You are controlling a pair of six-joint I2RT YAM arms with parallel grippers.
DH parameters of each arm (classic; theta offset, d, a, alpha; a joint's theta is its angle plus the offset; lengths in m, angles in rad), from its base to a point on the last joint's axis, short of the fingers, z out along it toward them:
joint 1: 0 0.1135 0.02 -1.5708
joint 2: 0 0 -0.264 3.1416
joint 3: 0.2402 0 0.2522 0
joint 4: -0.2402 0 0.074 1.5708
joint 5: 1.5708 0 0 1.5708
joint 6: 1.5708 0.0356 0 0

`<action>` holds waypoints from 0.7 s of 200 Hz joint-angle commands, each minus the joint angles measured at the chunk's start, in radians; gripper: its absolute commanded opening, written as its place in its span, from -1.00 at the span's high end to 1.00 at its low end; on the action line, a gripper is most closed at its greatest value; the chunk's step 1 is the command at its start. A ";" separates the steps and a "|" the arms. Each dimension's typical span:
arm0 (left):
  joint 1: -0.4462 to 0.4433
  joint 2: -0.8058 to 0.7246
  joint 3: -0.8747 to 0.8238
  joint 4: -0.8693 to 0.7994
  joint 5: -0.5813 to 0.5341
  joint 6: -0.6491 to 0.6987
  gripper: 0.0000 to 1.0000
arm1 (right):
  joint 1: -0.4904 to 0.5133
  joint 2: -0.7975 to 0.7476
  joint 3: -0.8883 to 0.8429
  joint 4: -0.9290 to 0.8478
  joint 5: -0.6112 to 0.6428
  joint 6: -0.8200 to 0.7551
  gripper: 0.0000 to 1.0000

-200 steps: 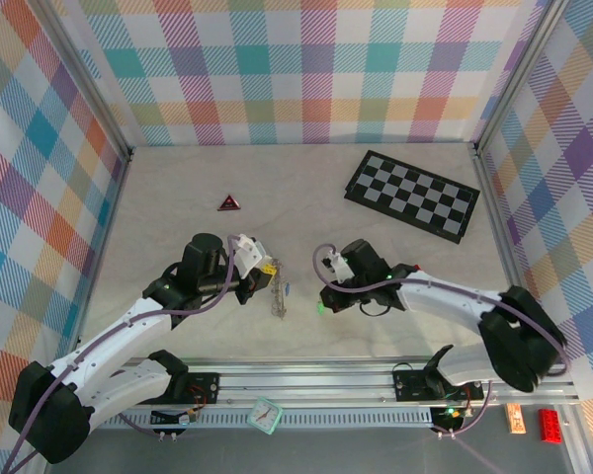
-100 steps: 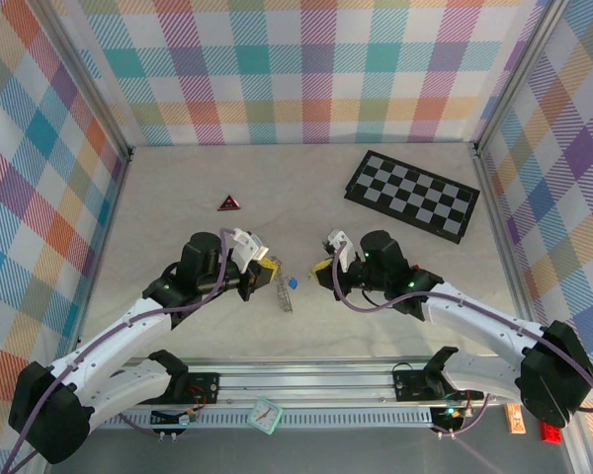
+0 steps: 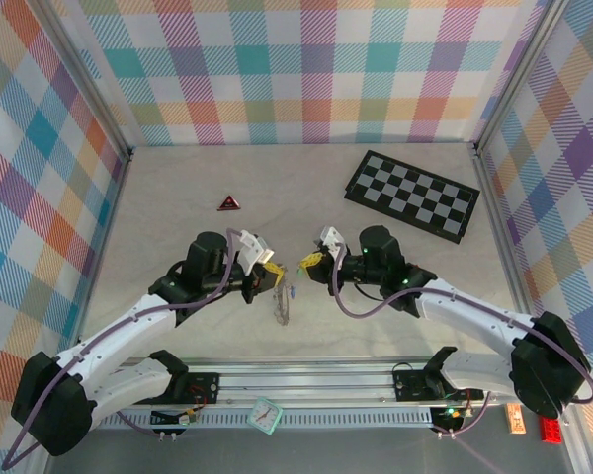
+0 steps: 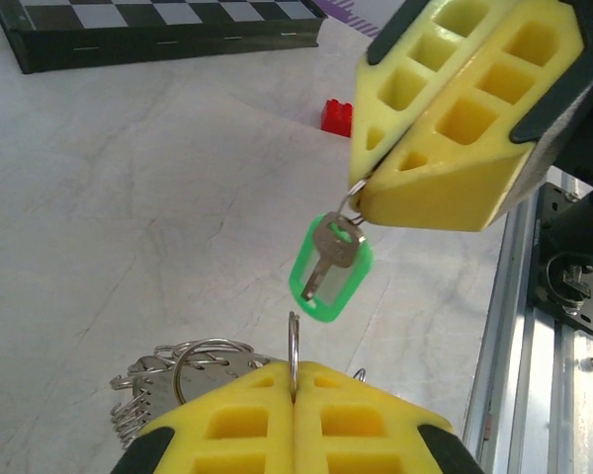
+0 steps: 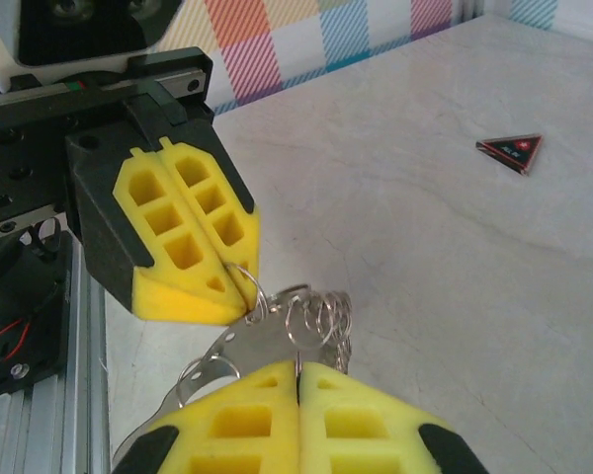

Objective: Put the keys on the keyring

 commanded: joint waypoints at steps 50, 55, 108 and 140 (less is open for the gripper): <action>-0.021 0.021 0.041 0.033 0.042 -0.016 1.00 | 0.025 0.041 0.048 0.080 -0.089 -0.042 1.00; -0.021 0.020 0.040 0.036 0.041 -0.015 1.00 | 0.024 0.041 0.048 0.076 -0.096 -0.042 1.00; -0.030 0.022 0.042 0.026 0.027 0.004 1.00 | 0.033 0.056 0.062 0.043 -0.141 -0.079 1.00; -0.033 0.018 0.041 0.022 0.025 0.010 1.00 | 0.042 0.068 0.070 0.044 -0.132 -0.076 1.00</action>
